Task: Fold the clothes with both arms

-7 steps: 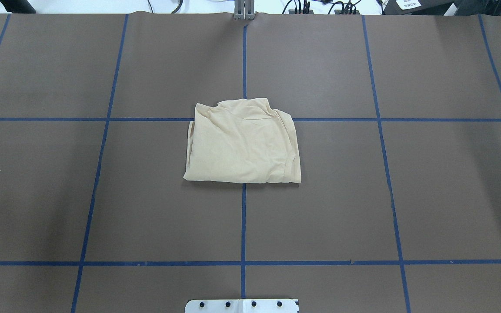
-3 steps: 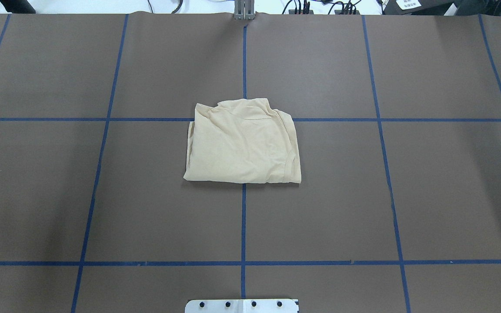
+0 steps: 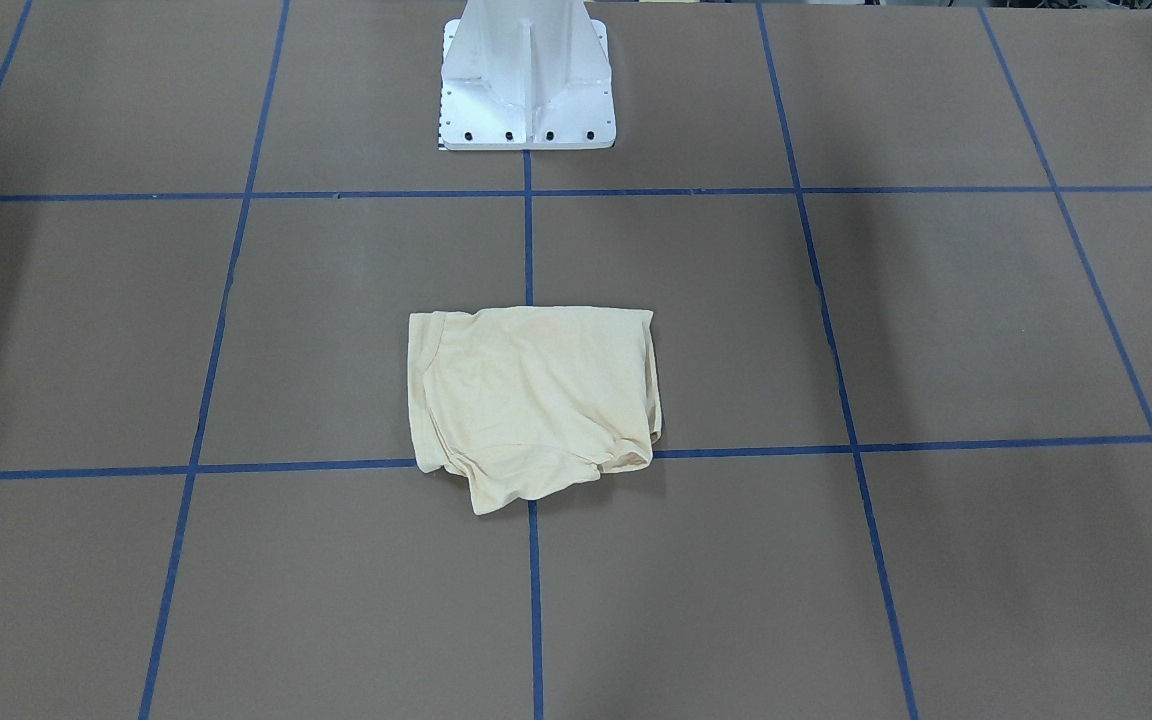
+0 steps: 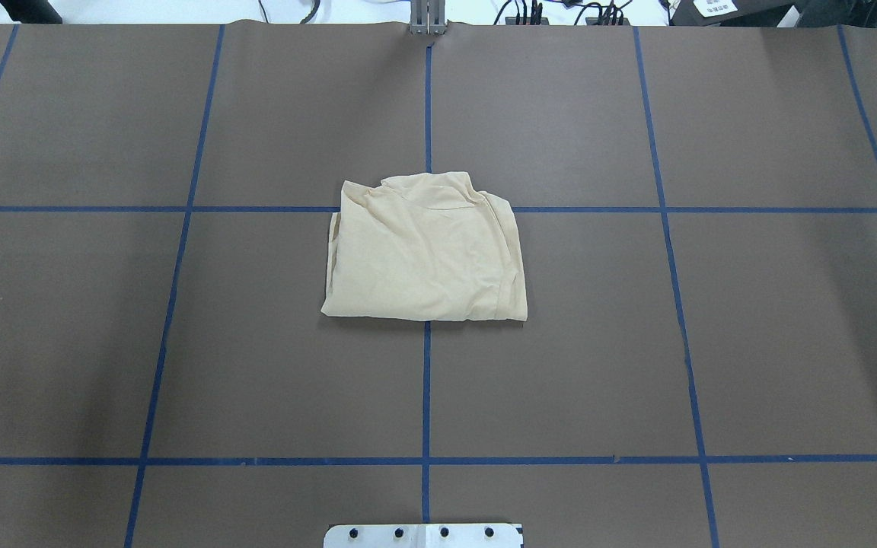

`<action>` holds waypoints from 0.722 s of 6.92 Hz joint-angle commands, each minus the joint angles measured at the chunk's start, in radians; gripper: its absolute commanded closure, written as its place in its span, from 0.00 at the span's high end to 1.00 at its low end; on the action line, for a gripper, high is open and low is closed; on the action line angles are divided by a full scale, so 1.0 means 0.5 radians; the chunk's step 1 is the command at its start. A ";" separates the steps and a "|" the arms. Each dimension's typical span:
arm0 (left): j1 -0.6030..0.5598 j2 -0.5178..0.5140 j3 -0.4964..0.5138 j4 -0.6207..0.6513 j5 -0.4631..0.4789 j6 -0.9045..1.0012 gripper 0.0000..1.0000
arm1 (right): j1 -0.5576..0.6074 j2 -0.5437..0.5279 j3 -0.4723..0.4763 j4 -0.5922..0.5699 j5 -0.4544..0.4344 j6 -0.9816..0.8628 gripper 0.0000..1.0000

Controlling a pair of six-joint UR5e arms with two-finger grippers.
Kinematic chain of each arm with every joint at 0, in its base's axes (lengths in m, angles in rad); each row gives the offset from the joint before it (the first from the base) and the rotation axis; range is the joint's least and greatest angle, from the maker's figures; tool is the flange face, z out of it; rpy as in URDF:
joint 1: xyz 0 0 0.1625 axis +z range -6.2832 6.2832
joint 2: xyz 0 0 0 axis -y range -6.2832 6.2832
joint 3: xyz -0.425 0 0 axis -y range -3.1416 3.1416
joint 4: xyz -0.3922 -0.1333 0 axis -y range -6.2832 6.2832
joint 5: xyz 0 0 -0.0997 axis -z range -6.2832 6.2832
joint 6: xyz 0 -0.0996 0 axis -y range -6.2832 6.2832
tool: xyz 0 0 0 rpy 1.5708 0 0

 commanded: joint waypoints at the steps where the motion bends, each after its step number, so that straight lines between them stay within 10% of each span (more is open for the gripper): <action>1: -0.002 -0.001 -0.010 0.000 0.000 -0.004 1.00 | 0.002 -0.023 -0.009 0.119 -0.001 0.167 1.00; 5: -0.002 0.005 -0.013 0.003 0.009 -0.311 1.00 | 0.002 -0.026 -0.058 0.240 -0.007 0.267 1.00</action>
